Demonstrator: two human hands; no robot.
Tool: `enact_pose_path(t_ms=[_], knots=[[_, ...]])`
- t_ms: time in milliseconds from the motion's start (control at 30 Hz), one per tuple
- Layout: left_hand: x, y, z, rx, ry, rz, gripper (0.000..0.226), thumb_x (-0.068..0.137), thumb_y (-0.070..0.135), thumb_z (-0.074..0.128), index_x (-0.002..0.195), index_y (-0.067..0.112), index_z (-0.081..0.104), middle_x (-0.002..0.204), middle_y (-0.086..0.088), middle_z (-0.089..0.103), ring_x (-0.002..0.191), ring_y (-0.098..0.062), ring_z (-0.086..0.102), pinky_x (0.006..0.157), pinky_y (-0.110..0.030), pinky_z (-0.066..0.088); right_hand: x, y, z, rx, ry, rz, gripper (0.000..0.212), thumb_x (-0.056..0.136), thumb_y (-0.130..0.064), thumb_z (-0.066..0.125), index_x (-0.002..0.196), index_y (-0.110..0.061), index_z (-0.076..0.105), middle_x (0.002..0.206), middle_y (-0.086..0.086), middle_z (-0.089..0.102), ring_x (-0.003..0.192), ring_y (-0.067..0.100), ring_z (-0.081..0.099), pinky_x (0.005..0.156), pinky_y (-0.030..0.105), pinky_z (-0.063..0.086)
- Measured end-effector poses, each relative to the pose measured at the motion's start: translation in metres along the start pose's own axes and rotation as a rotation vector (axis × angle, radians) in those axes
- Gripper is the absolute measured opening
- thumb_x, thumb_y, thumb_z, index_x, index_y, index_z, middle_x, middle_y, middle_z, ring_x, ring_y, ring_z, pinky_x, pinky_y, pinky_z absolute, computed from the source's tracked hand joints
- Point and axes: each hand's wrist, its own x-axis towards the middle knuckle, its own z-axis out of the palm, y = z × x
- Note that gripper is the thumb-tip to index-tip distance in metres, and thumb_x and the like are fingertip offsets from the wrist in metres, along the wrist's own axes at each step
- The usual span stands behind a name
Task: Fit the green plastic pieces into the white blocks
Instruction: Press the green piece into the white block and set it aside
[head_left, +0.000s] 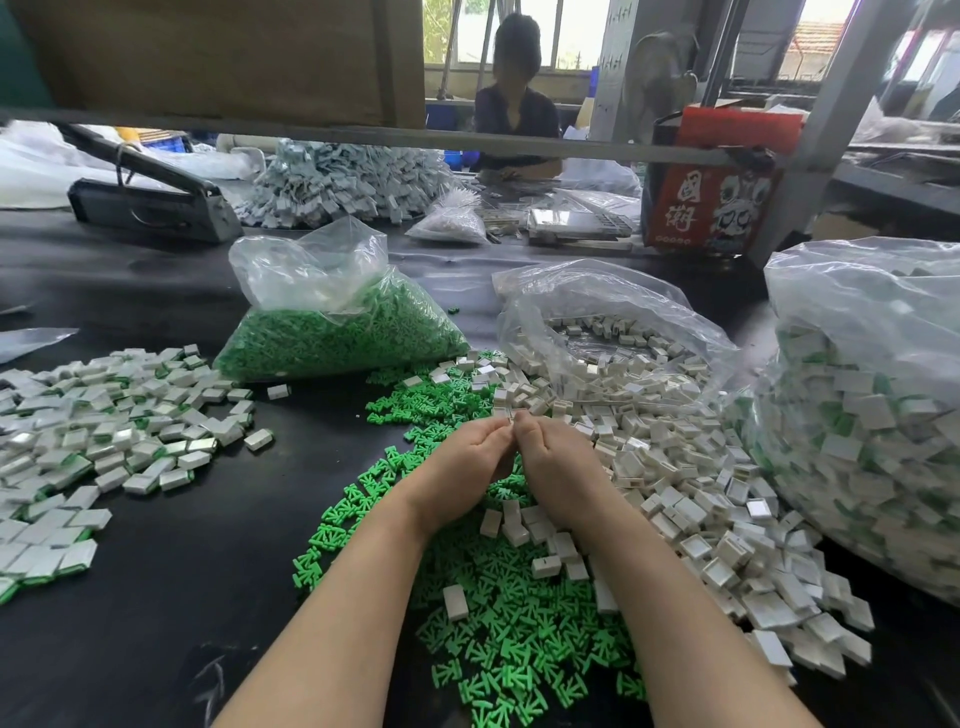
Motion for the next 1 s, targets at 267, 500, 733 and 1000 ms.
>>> enact_pose_path(t_ms=[267, 500, 733, 1000], knots=[[0.002, 0.001, 0.002, 0.027, 0.032, 0.045, 0.047, 0.091, 0.039, 0.043, 0.113, 0.001, 0.061, 0.110, -0.036, 0.058, 0.095, -0.029, 0.053, 0.100, -0.065, 0.035, -0.001, -0.006, -0.002, 0.136, 0.043, 0.036, 0.047, 0.106, -0.027, 0.030, 0.070, -0.014, 0.059, 0.068, 0.000, 0.058, 0.065, 0.015, 0.052, 0.062, 0.035, 0.040], [0.006, -0.003, -0.009, 0.318, 0.123, 0.185, 0.024, 0.099, 0.037, 0.042, 0.080, 0.040, 0.055, 0.061, 0.022, 0.052, 0.058, -0.005, 0.044, 0.060, -0.032, 0.041, 0.003, -0.008, -0.010, 0.294, 0.140, 0.152, 0.045, 0.104, -0.027, 0.036, 0.063, -0.013, 0.049, 0.056, 0.000, 0.044, 0.057, 0.018, 0.039, 0.060, 0.040, 0.033], [0.006, -0.008, -0.014, 0.046, 0.080, 0.123, 0.030, 0.103, 0.022, 0.042, 0.076, 0.023, 0.055, 0.063, 0.014, 0.050, 0.060, -0.003, 0.044, 0.058, -0.010, 0.038, 0.000, -0.014, -0.018, 0.631, 0.031, 0.218, 0.030, 0.102, -0.018, 0.041, 0.076, -0.012, 0.053, 0.065, -0.003, 0.047, 0.057, 0.008, 0.043, 0.057, 0.021, 0.039], [0.007, -0.011, -0.017, -0.031, 0.062, 0.093, 0.021, 0.090, 0.033, 0.042, 0.081, 0.017, 0.052, 0.070, 0.004, 0.046, 0.071, -0.015, 0.041, 0.072, -0.028, 0.036, -0.005, -0.012, -0.030, 0.567, -0.109, 0.051, 0.014, 0.097, -0.014, 0.055, 0.088, -0.006, 0.063, 0.058, -0.010, 0.053, 0.050, 0.002, 0.043, 0.050, 0.014, 0.037]])
